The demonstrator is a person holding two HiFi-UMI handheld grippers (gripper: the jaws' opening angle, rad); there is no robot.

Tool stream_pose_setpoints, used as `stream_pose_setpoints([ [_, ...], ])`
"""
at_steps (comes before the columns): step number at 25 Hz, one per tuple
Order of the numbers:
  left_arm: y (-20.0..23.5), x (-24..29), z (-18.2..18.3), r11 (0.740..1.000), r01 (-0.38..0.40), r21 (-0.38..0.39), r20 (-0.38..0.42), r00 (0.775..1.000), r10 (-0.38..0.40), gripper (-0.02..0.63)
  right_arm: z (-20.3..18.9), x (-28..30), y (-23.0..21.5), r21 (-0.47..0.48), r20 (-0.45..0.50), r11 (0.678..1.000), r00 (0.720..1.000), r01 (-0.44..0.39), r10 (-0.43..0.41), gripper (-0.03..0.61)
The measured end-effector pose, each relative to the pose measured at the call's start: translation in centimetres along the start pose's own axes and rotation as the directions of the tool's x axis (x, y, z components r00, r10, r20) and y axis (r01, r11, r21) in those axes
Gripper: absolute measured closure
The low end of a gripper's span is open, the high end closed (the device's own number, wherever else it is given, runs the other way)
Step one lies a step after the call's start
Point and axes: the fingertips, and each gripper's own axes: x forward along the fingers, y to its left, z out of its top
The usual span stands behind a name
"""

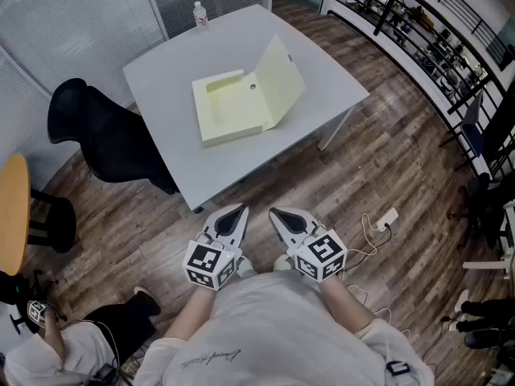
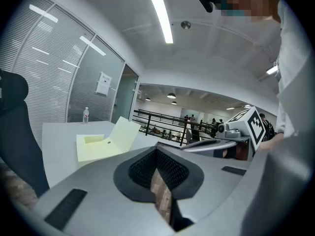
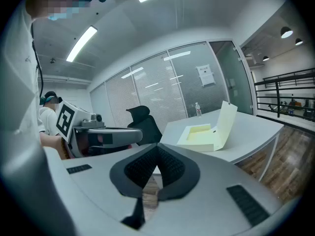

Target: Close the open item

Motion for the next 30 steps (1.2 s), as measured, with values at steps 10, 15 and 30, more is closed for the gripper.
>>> stream_pose_setpoints([
  [10, 1.5, -1.3, -0.2, 1.0, 0.004, -0.016, 0.003, 1.0, -0.004, 0.604, 0.1, 1.3, 1.1, 0.003, -0.005, 1.0, 1.0, 0.009, -0.009, 0.565],
  [15, 2.6, -2.0, 0.1, 1.0, 0.016, -0.01, 0.018, 1.0, -0.016, 0.604, 0.5, 2.3, 1.7, 0.013, 0.03, 0.999, 0.998, 0.047, -0.048, 0.566],
  [30, 5.4, -1.2, 0.0, 0.998, 0.055, -0.024, 0.028, 0.998, -0.054, 0.604, 0.9, 4.5, 1.2, 0.018, 0.038, 0.996, 0.995, 0.09, -0.091, 0.566],
])
